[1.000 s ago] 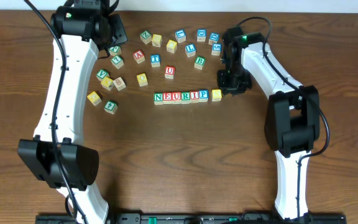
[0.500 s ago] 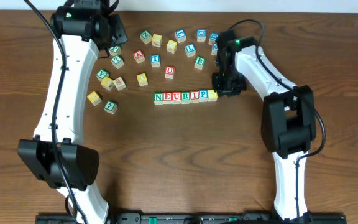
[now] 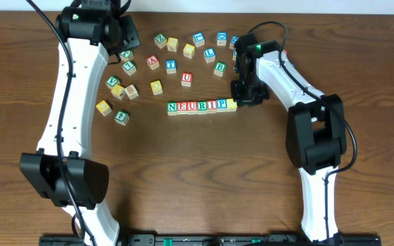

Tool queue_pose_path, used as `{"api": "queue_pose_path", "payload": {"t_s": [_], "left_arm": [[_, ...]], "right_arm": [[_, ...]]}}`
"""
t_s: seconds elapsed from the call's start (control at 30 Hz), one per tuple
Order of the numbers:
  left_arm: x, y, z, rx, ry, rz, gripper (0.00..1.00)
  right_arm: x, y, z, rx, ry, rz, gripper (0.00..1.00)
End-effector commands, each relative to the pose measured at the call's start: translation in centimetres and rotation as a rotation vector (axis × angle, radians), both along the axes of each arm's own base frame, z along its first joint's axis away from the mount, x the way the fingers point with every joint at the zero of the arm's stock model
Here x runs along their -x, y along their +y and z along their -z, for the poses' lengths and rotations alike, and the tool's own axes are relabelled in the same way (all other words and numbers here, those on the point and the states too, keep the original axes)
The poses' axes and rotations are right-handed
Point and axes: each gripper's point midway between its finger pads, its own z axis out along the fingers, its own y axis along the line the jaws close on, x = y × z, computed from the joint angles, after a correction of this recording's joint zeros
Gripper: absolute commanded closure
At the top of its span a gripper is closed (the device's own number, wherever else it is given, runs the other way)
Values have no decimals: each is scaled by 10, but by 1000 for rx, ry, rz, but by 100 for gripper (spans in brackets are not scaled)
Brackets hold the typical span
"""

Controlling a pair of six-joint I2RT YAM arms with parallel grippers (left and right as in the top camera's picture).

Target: Spell out NEURIPS

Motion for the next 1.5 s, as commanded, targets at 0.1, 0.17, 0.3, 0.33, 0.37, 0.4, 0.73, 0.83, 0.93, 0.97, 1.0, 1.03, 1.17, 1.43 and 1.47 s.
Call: {"api": "queue_pose_path", "payload": {"t_s": [0.1, 0.17, 0.3, 0.33, 0.37, 0.4, 0.73, 0.83, 0.93, 0.97, 1.0, 1.03, 1.17, 1.43, 1.47], "left_arm": [[-2, 1, 1, -23, -1, 23, 62], [-3, 1, -1, -33, -7, 40, 62], [-1, 1, -11, -35, -28, 46, 62], [1, 2, -15, -37, -40, 50, 62], [1, 2, -19, -40, -48, 56, 62], [3, 2, -24, -44, -60, 62, 62], [25, 19, -78, -44, -178, 37, 47], [28, 24, -83, -44, -188, 26, 39], [31, 28, -82, -46, -178, 17, 27], [32, 28, -81, -46, -173, 17, 25], [32, 28, -79, -46, -167, 18, 16], [33, 28, -78, -46, -161, 18, 5], [36, 28, -74, -47, -138, 19, 0], [36, 28, -73, -47, -138, 19, 2], [36, 28, -73, -47, -138, 19, 2]], "right_arm": [[-18, 0, -32, -14, -63, -3, 71], [-24, 1, -47, -20, -93, -10, 71], [-34, 3, -77, -38, -150, -15, 70], [-37, 4, -85, -42, -166, -15, 70], [-38, 4, -91, -47, -178, -15, 69], [-39, 5, -99, -52, -194, -15, 70], [-40, -2, -188, -91, -395, -25, 61], [-36, -15, -217, -94, -458, -2, 53], [-30, -29, -242, -101, -505, 24, 36], [-27, -35, -251, -103, -522, 34, 27], [-25, -39, -258, -104, -534, 43, 20], [-23, -45, -265, -105, -548, 53, 12], [-16, -66, -287, -102, -593, 98, 1], [1, -90, -307, -93, -621, 145, 1], [2, -91, -309, -94, -627, 146, 1]]}}
